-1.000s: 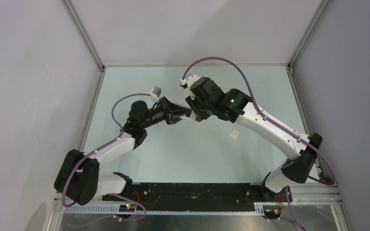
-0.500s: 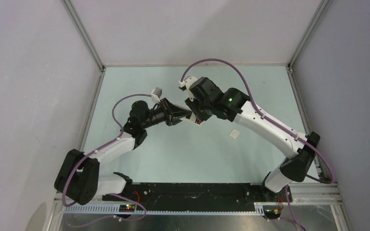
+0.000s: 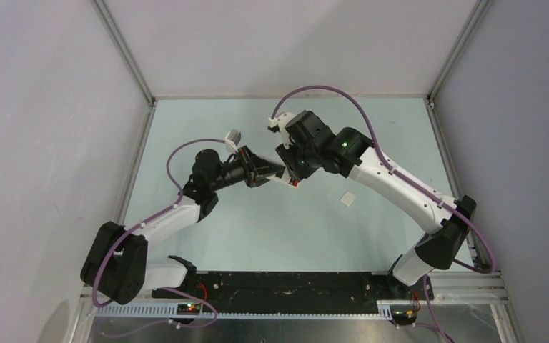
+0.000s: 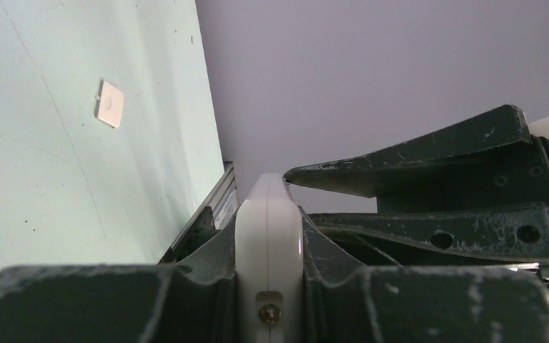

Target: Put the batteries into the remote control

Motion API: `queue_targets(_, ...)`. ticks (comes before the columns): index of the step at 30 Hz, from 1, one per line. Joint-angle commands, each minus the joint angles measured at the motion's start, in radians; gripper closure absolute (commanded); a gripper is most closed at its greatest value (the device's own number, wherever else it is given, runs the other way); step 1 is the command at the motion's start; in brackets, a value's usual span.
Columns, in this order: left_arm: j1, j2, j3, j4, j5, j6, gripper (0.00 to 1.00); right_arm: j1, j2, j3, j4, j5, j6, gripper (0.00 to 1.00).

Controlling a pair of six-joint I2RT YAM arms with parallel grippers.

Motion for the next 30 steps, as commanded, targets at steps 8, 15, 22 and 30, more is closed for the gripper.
queue_targets(8,-0.003,-0.047,0.038,0.093,0.037,-0.022,1.0,-0.008,-0.026,-0.014,0.035,-0.133,0.061,0.78)
queue_targets(15,-0.001,-0.056,0.04,0.094,0.019,-0.041,1.0,-0.009,-0.053,-0.063,0.059,-0.155,0.108,0.77)
queue_targets(22,0.011,-0.097,0.035,0.094,-0.033,-0.06,1.0,-0.011,-0.094,-0.146,0.133,-0.21,0.173,0.78)
queue_targets(30,0.013,-0.115,0.039,0.095,-0.047,-0.063,1.0,-0.013,-0.125,-0.229,0.237,-0.291,0.244,0.78)
